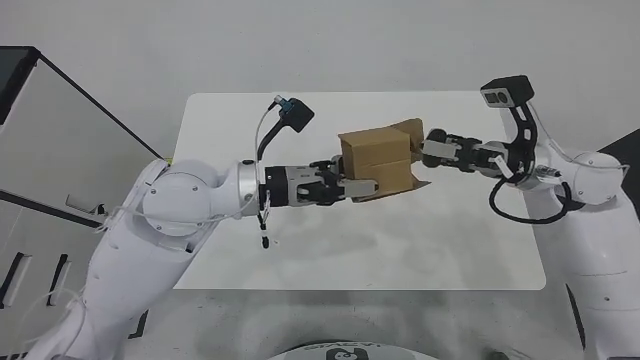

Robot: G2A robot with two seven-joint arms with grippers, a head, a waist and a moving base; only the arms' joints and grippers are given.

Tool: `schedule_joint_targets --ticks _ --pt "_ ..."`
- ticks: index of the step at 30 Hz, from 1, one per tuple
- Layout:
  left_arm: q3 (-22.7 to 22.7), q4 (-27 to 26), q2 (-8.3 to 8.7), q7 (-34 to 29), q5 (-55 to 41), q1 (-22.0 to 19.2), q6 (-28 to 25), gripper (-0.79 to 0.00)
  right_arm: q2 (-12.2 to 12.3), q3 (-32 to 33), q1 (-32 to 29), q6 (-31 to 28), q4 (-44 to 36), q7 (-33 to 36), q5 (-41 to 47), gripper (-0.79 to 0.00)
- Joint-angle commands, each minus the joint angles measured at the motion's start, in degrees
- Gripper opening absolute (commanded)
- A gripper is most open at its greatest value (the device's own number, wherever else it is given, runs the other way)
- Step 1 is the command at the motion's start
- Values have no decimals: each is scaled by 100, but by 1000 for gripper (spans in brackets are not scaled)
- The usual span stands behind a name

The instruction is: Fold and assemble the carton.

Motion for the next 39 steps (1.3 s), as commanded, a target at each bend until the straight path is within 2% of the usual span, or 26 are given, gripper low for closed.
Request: schedule_joint_targets --ticks 1,5,12,39 --pt "-89 -12 10 57 1 36 -26 -785 18 163 -127 14 -87 -13 11 -785" --pt "-221 -47 21 215 -43 128 -130 -785 39 327 -393 96 -181 -6 98 -785" --pt "-320 -78 21 466 -191 263 -390 -785 16 192 -623 5 -191 -144 174 -785" --pt "69 -40 -22 456 -133 132 -390 -785 -50 -315 -351 -82 -78 -189 315 -785"
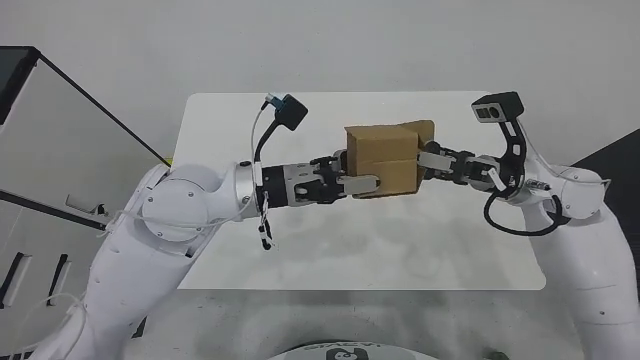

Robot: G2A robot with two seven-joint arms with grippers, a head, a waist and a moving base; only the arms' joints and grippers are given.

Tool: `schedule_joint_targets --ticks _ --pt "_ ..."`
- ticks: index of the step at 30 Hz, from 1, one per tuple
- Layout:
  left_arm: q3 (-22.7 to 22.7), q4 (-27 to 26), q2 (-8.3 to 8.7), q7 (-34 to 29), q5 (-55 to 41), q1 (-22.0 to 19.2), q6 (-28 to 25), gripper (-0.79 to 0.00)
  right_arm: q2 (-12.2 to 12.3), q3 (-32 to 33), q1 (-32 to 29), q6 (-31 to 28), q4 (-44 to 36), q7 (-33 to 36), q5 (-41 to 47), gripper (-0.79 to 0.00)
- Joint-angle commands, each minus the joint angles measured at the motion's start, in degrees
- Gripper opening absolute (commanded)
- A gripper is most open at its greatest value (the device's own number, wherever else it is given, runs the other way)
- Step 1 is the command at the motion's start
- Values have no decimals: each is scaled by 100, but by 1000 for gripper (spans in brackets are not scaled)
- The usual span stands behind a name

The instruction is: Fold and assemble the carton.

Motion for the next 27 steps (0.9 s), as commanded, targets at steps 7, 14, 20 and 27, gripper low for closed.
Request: schedule_joint_targets --ticks 7,14,20,27 --pt "73 -24 -12 54 63 -24 41 -785 -16 -106 61 19 52 36 77 -785" --pt "106 -36 -19 78 81 -33 63 -785 -34 -215 106 29 66 41 120 -785" --pt "120 -38 -23 94 81 -30 57 -785 -52 -326 141 33 56 41 140 -785" --pt "85 -74 -18 87 89 11 49 -785 -59 -346 158 47 52 41 122 -785"
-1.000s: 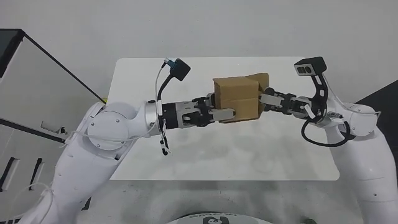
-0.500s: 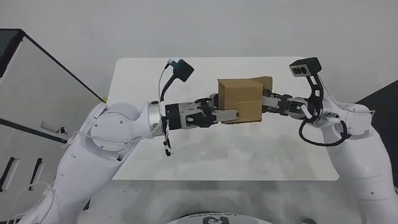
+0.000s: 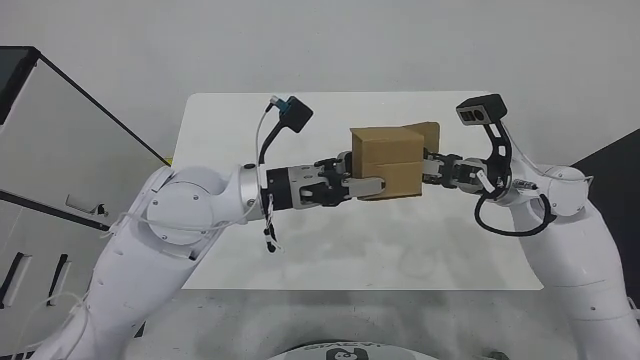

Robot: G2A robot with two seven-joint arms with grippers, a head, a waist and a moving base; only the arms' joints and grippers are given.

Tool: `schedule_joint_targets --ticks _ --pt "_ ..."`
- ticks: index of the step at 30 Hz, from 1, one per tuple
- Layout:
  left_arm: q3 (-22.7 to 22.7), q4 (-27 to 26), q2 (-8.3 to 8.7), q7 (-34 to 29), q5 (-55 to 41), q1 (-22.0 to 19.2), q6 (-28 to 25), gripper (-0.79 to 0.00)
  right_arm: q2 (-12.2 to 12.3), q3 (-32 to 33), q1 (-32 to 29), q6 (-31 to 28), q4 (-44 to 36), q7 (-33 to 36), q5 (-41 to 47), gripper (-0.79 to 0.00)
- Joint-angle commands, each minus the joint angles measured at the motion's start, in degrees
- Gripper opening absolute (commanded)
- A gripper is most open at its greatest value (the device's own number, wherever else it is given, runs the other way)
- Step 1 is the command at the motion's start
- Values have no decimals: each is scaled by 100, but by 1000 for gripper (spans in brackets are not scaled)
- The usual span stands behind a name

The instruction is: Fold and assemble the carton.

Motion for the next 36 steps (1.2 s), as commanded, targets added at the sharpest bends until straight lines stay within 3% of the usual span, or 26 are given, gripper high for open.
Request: schedule_joint_targets --ticks 1,36 --pt "-9 -11 2 -6 0 14 0 -785 -1 -1 -4 9 -18 -2 -2 -785" --pt "-119 -59 23 -102 -30 98 -67 -785 -25 -126 80 139 -120 -1 -133 -785"
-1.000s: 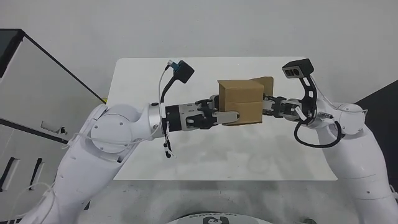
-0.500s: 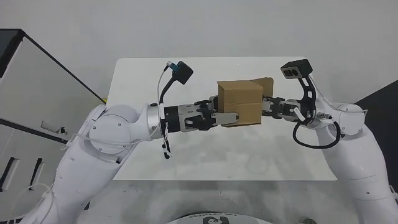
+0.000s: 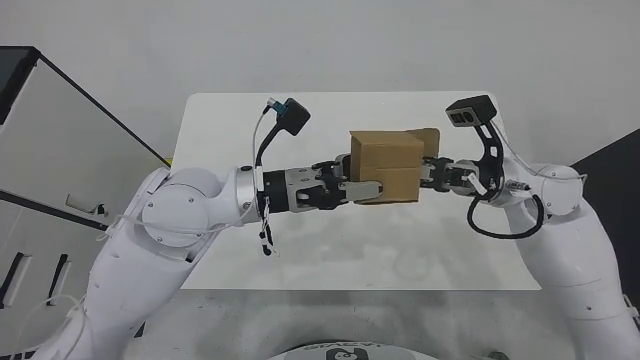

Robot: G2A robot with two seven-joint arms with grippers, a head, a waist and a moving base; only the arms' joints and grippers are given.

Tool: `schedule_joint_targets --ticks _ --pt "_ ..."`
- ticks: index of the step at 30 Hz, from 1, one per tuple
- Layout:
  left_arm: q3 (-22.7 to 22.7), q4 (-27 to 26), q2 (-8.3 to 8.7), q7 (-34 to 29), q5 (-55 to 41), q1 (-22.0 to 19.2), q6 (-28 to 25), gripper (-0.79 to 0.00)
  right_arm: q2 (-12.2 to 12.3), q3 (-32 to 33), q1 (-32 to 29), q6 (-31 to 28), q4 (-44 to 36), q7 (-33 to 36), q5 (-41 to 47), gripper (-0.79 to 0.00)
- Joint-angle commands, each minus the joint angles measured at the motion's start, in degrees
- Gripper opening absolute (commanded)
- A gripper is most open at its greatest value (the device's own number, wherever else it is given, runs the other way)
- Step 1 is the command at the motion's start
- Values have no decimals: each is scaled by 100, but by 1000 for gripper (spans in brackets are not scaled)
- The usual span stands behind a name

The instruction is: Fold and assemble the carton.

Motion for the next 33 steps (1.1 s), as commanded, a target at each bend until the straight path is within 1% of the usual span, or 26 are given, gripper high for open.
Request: schedule_joint_targets --ticks 1,7,8,9,10,11,13,16,18,19,21,23,24,25,26,28,33 --pt "-23 8 3 15 10 13 3 -785 7 62 -4 -3 18 5 0 -785" --pt "-130 17 18 29 -17 82 -11 -785 43 367 -147 -36 -23 11 24 -785" --pt "-141 13 20 24 -20 90 -13 -785 50 424 -181 -42 -37 12 22 -760" --pt "-150 12 22 23 -22 97 -13 -785 57 483 -216 -56 -74 22 23 -628" --pt "-158 12 23 27 -28 104 -14 -785 63 538 -256 -62 -112 42 38 -579" --pt "-164 15 23 29 -36 109 -22 -785 70 598 -289 -79 -149 65 57 -551" --pt "-177 32 25 29 -41 114 -32 -785 82 721 -354 -122 -200 127 140 -511" --pt "-194 50 28 23 -49 120 -50 -785 107 946 -431 -175 -219 284 247 -502" --pt "-210 58 30 20 -80 127 -56 -785 124 1126 -485 -213 -197 373 355 -449" --pt "-221 59 31 14 -95 128 -61 -785 130 1218 -516 -239 -170 413 474 -434" --pt "-241 60 32 0 -155 135 -75 -785 146 1427 -577 -275 -122 475 598 -428" --pt "-263 82 34 -35 -251 130 -114 -785 153 1607 -648 -315 -96 507 788 -382" --pt "-270 93 34 -56 -300 126 -134 -785 155 1682 -679 -339 -90 526 885 -348" --pt "-274 107 34 -82 -354 121 -156 -785 154 1724 -706 -342 -91 572 1036 -215" --pt "-274 127 33 -113 -416 112 -175 -785 153 1795 -723 -348 -43 532 1124 0" --pt "-265 150 35 -205 -423 62 -199 -785 154 1829 -727 -357 -23 482 1115 0" --pt "-265 150 35 -205 -423 62 -199 -785 154 1829 -727 -357 -23 482 1115 0"
